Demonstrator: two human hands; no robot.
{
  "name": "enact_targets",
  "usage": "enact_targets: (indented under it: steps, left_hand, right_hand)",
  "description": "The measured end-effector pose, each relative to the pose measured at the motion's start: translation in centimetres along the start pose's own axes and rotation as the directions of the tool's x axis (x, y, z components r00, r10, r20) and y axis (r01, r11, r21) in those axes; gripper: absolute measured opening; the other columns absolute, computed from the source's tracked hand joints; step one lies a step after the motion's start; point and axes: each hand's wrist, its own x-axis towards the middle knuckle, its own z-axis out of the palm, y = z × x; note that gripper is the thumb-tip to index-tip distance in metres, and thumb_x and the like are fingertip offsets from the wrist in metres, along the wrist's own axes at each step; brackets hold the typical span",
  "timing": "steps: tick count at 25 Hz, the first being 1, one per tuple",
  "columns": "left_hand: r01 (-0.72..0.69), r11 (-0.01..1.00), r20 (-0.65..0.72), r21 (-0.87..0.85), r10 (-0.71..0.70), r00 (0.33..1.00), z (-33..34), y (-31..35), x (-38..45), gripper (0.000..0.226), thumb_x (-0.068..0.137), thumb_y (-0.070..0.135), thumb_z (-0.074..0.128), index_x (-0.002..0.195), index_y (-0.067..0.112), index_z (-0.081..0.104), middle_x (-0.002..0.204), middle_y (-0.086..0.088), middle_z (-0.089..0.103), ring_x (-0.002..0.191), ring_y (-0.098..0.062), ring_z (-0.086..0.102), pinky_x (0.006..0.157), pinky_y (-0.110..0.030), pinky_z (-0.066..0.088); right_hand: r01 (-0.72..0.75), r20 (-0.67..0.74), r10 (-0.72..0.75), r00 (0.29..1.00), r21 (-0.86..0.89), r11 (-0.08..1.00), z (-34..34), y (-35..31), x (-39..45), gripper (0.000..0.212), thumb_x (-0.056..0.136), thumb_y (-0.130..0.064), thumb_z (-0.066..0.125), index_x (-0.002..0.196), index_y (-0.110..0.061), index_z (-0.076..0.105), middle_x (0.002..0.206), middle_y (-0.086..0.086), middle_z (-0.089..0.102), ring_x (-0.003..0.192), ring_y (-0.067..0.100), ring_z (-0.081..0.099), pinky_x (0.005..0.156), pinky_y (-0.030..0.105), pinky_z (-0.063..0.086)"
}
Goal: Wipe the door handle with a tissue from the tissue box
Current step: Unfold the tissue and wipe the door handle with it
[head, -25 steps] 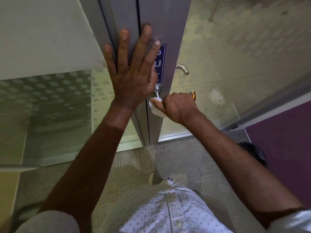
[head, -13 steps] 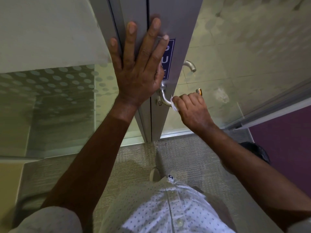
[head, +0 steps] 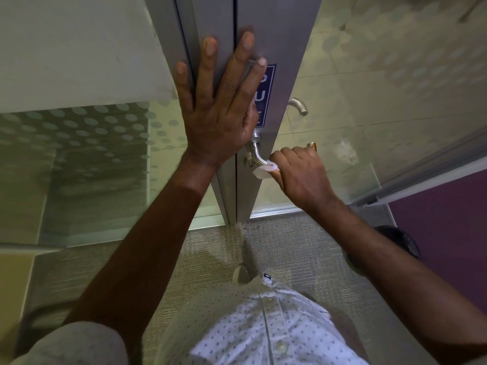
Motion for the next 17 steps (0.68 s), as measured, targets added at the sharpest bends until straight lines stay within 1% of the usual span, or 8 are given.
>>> enact_targets:
  steps: [1,4,6,9,11,12,14,17]
  left_hand:
    - [-0.004,1.000,0.001,-0.003,0.004,1.000,0.0,0.0,0.1,0.053,0.100,0.032,0.063,0.149,0.026,0.045,0.152,-0.007,0.055,0.156,-0.017,-0.020,0.127,-0.049,-0.011]
    - [-0.014,1.000,0.019,0.000,0.014,1.000,-0.2,0.1,0.2,0.053,0.100,0.032,0.063,0.149,0.027,0.043,0.167,0.002,0.027,0.156,-0.017,-0.022,0.126,-0.049,-0.012]
    - [-0.017,1.000,0.024,0.000,0.017,1.000,-0.3,0.2,0.3,0.054,0.100,0.031,0.063,0.150,0.027,0.042,0.162,0.006,0.013,0.156,-0.017,-0.023,0.126,-0.049,-0.012]
    - [-0.024,1.000,0.019,-0.003,0.024,1.000,-0.3,0.2,0.4,0.056,0.099,0.031,0.064,0.150,0.028,0.042,0.161,0.006,0.011,0.156,-0.017,-0.022,0.126,-0.049,-0.011]
    - [-0.028,1.000,0.014,-0.005,0.028,0.999,-0.3,0.2,0.5,0.055,0.099,0.030,0.064,0.150,0.027,0.042,0.160,0.006,0.011,0.156,-0.018,-0.021,0.126,-0.049,-0.011]
    - [-0.029,1.000,0.012,-0.006,0.029,0.999,-0.4,0.2,0.5,0.055,0.099,0.030,0.064,0.150,0.027,0.042,0.160,0.005,0.012,0.156,-0.018,-0.021,0.127,-0.049,-0.011]
    - [-0.032,0.999,0.018,-0.008,0.033,0.999,-0.5,0.2,0.6,0.055,0.099,0.030,0.063,0.150,0.027,0.043,0.160,0.005,0.012,0.156,-0.018,-0.022,0.127,-0.050,-0.011]
    - [-0.034,0.999,0.034,-0.010,0.034,0.999,-0.7,0.2,0.6,0.055,0.100,0.031,0.063,0.150,0.027,0.043,0.165,0.005,0.015,0.156,-0.018,-0.022,0.127,-0.050,-0.010]
  right_hand:
    - [-0.002,-0.051,0.003,0.999,0.006,1.000,0.6,0.1,-0.9,0.025,0.100,-0.032,0.052,0.115,-0.015,0.061,0.095,0.008,0.065,0.084,0.031,0.058,0.085,0.043,0.040]
    - [0.052,-0.153,-0.054,0.987,-0.014,0.999,2.3,1.3,-2.2,0.040,0.092,-0.006,0.062,0.131,-0.011,0.058,0.107,0.011,0.065,0.095,0.032,0.057,0.103,0.046,0.039]
    - [0.105,-0.240,-0.111,0.964,-0.041,0.994,2.9,2.8,-2.1,0.037,0.093,0.002,0.061,0.129,-0.007,0.060,0.103,0.014,0.065,0.093,0.032,0.058,0.111,0.048,0.039]
    - [0.185,-0.255,-0.195,0.947,-0.063,0.981,2.9,5.1,-1.5,0.026,0.096,0.004,0.059,0.120,-0.004,0.064,0.091,0.015,0.063,0.084,0.032,0.058,0.116,0.049,0.039]
    - [0.277,-0.215,-0.282,0.935,-0.056,0.959,2.2,6.1,-0.8,0.012,0.100,-0.004,0.058,0.109,-0.004,0.064,0.085,0.014,0.061,0.080,0.033,0.058,0.110,0.048,0.046]
    - [0.329,-0.175,-0.331,0.927,-0.039,0.944,1.7,6.5,-0.3,0.010,0.102,-0.013,0.059,0.104,-0.004,0.064,0.084,0.014,0.061,0.079,0.033,0.059,0.102,0.047,0.050]
    - [0.399,-0.042,-0.398,0.916,0.019,0.917,0.7,6.9,0.9,0.034,0.105,-0.038,0.052,0.095,-0.008,0.062,0.081,0.013,0.063,0.075,0.033,0.059,0.083,0.043,0.049]
    - [0.377,0.184,-0.379,0.907,0.044,0.925,-0.8,6.5,2.6,0.062,0.103,-0.065,0.030,0.083,-0.015,0.061,0.068,0.007,0.062,0.062,0.029,0.057,0.069,0.038,0.043]
